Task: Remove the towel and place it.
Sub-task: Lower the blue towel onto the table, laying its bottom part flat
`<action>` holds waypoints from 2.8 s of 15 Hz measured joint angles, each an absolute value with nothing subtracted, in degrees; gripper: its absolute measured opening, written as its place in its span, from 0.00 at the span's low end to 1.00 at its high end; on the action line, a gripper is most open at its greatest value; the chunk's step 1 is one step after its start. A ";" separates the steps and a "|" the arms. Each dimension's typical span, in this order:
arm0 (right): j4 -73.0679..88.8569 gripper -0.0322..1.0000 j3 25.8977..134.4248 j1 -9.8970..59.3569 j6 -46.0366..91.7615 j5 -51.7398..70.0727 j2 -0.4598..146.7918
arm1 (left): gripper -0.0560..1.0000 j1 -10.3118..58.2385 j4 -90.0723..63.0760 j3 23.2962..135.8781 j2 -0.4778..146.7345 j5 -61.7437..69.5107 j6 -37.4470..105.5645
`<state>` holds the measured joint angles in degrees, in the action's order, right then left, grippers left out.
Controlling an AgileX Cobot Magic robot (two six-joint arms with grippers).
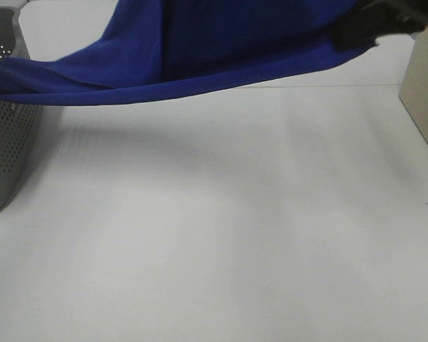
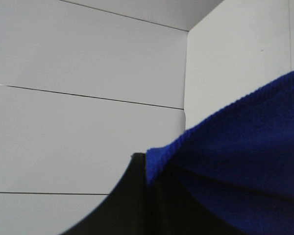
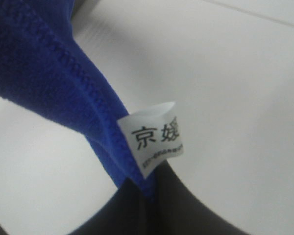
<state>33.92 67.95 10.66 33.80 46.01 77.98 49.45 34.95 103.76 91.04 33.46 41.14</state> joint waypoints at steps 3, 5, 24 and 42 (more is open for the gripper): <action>18.51 0.06 80.44 10.66 23.78 53.06 74.66 | 0.05 49.45 35.58 103.76 91.04 29.85 40.57; 13.87 0.06 88.52 10.66 22.29 56.89 74.66 | 0.05 49.39 36.15 103.76 91.04 27.96 40.57; 4.13 0.06 117.23 10.66 24.98 23.61 102.56 | 0.05 24.06 33.98 113.56 108.69 -6.59 24.12; 10.20 0.06 133.67 8.37 26.01 25.04 117.57 | 0.05 21.77 30.25 148.74 131.67 9.85 24.06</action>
